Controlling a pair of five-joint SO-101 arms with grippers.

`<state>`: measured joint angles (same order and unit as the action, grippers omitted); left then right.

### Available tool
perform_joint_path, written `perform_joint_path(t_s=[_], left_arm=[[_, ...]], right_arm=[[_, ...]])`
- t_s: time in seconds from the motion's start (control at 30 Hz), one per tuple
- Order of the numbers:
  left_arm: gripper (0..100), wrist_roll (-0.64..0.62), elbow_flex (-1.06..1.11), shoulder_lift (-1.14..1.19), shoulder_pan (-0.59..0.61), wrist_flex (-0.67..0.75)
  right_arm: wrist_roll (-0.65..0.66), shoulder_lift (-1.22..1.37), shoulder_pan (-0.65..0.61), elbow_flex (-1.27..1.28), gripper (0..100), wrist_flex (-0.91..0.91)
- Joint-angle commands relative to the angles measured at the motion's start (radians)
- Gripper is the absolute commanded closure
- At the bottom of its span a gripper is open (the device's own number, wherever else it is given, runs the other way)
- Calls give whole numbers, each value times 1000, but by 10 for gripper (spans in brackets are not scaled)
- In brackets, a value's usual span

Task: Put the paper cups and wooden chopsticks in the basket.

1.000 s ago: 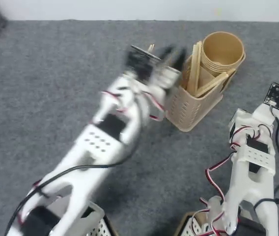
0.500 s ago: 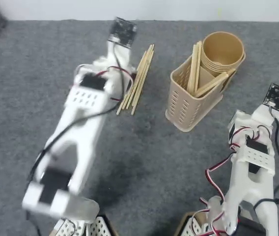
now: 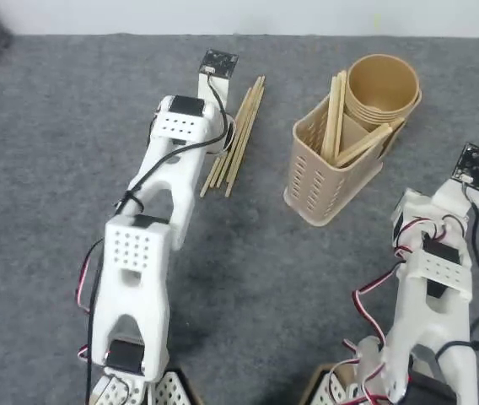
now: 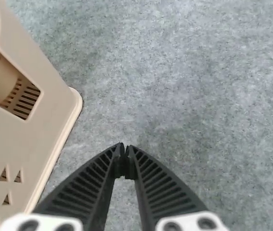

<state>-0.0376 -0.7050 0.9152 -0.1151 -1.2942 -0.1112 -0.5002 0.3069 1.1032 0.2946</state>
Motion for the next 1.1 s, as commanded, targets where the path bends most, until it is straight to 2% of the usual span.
perform_joint_path(t_s=[0.0, 0.23, 0.47, 0.87, 1.07], left_arm=[[906, -12, -340, 137, -11, -91], [904, -11, -710, 382, -12, -204], [811, -11, -929, 471, -35, -348], [813, -12, -974, 482, -48, -354], [831, -11, -855, 473, -40, -293]], right_arm=[[12, -15, -8, -9, 987, -19], [12, -16, -8, -9, 987, -19], [12, -16, -8, -9, 987, -18], [12, -16, -8, -9, 987, -18], [12, -16, -10, -9, 987, -16]])
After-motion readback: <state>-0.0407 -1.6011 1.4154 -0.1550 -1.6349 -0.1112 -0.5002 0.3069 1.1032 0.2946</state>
